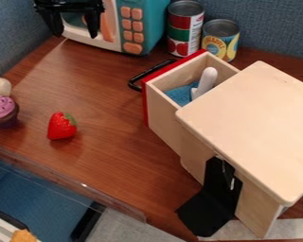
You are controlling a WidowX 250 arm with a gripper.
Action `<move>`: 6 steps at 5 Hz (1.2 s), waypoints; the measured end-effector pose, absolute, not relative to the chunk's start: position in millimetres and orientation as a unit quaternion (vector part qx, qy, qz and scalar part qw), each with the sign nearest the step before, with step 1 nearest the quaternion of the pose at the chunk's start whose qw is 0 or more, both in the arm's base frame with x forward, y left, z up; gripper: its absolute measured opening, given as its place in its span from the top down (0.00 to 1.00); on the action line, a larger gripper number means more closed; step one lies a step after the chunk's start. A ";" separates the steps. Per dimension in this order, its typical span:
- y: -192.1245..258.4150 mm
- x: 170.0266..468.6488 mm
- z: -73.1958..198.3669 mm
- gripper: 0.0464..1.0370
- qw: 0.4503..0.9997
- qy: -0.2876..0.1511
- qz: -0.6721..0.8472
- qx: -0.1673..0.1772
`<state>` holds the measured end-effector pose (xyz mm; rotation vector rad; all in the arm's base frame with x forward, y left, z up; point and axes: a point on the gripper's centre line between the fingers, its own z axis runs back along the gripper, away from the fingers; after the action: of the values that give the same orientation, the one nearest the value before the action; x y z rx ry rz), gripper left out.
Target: Close the drawer
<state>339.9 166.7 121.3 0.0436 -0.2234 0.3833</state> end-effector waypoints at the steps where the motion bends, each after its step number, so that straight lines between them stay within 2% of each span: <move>1: 165.6 339.6 107.7 0.04 0.978 -0.093 0.188 0.014; 2: 165.8 346.7 94.9 0.04 0.989 -0.091 0.114 -0.011; 3: 174.2 351.7 93.2 0.04 0.992 -0.118 0.031 0.008; 4: 169.6 357.7 83.6 0.04 0.986 -0.133 -0.096 -0.005; 5: 169.1 360.5 81.0 0.04 0.968 -0.123 -0.217 0.007; 6: 157.1 374.6 70.2 0.04 0.936 -0.039 -0.349 0.034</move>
<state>374.6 157.1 70.2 0.0700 -0.0805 -0.7124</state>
